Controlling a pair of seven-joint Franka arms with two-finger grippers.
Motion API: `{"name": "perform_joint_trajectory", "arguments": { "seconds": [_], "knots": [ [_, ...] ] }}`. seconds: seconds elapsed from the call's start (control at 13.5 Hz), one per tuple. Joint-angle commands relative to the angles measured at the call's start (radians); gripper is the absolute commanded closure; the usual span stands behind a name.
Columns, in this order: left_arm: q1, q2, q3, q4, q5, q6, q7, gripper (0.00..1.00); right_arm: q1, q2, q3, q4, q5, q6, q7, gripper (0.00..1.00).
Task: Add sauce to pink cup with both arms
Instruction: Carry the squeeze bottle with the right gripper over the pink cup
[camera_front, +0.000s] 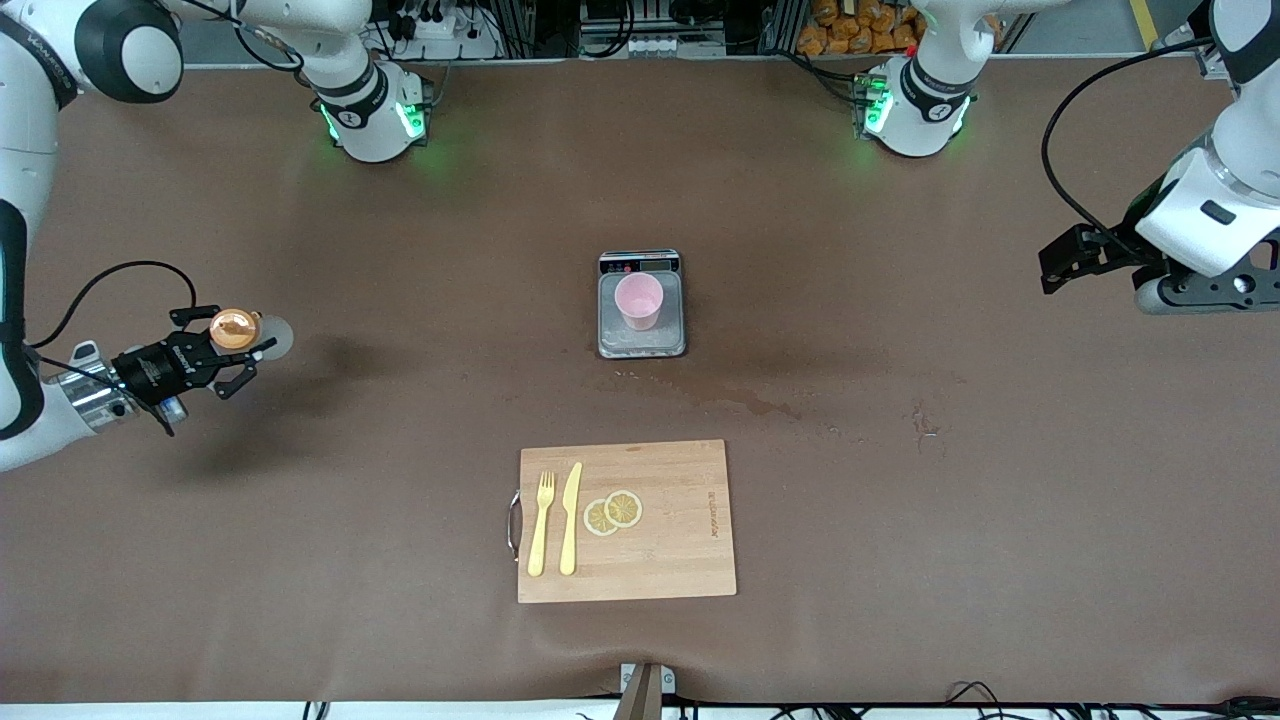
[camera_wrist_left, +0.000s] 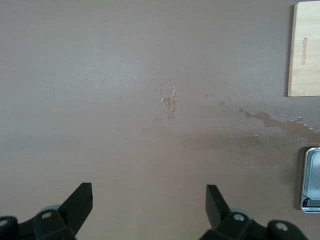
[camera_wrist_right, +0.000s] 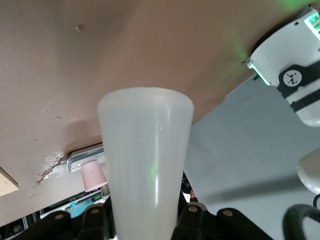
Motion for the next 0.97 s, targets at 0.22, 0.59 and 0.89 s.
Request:
{"name": "perform_joint_trajectory", "arguments": {
  "seconds": [0.22,0.59,0.89],
  "knots": [
    [0.000,-0.052,0.011,-0.004,-0.022,-0.007,0.023,0.00,0.135,-0.117,-0.005,-0.009,-0.005,-0.015,0.213,0.55],
    [-0.002,-0.052,0.006,-0.001,-0.042,-0.012,0.027,0.00,0.274,-0.188,-0.008,-0.016,-0.035,0.037,0.405,0.61],
    [-0.005,-0.050,0.006,-0.003,-0.042,-0.014,0.025,0.00,0.389,-0.203,-0.010,-0.016,-0.060,0.089,0.576,0.61]
  ]
}}
